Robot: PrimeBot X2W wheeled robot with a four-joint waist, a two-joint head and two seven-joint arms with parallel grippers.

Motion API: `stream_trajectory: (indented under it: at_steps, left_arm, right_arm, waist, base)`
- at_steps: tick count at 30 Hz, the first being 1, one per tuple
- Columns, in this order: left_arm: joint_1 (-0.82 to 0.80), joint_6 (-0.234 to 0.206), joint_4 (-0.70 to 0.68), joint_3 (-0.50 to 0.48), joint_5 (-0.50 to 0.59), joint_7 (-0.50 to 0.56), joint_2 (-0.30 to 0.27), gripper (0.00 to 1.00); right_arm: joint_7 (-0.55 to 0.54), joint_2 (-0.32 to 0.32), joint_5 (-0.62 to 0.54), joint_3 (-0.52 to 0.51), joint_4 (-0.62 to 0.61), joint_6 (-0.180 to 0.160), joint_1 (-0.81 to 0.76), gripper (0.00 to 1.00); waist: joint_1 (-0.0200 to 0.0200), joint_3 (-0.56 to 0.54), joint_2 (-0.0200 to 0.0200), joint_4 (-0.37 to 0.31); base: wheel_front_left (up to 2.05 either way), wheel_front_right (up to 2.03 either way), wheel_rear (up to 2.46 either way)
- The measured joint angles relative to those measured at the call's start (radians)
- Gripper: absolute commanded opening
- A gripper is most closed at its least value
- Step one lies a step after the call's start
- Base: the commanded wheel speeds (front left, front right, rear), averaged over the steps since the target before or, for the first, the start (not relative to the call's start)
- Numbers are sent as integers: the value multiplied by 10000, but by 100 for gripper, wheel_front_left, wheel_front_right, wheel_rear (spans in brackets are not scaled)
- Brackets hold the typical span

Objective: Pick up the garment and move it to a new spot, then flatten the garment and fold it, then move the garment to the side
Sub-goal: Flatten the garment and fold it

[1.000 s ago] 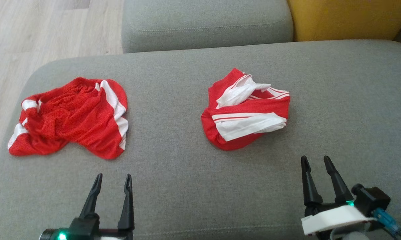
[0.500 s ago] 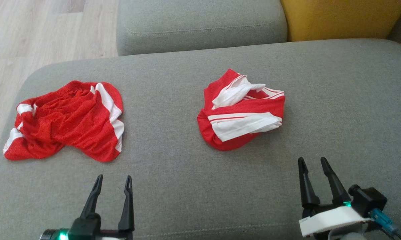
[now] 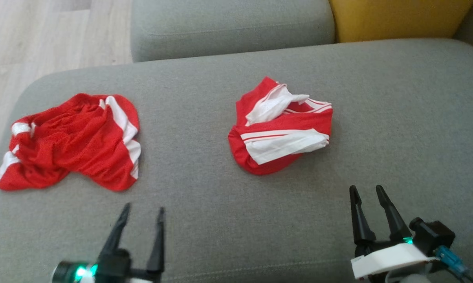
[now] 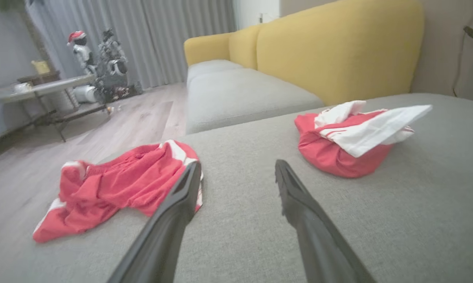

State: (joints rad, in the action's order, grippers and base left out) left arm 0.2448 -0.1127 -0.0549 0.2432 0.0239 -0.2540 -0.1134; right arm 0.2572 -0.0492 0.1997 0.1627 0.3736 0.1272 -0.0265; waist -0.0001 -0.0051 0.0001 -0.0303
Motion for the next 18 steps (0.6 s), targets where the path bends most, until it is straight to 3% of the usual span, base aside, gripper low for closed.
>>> stream_trajectory:
  at_steps: [5, 10, 18]
  left_arm:
    - [-1147, 359, 198, 1296, 617, 0, -301, 100]
    - [-3374, 911, 683, 2431, 978, -27, -301, 100]
    - [-7145, 2127, 3452, 3894, 1676, 382, 100, 100]
  right_arm:
    - [0, 0, 46, 104, -357, 0, 101, 100]
    - [0, 0, 282, 205, -1012, 0, 565, 100]
    - [0, 2, 673, 1051, -1436, 0, 980, 100]
  waist:
    - [0, 235, 0, -415]
    - [0, 814, 0, -1010]
    - [1, 2096, 0, -2167]
  base:
    - [0, 0, 0]
    - [0, 0, 0]
    - [0, 0, 0]
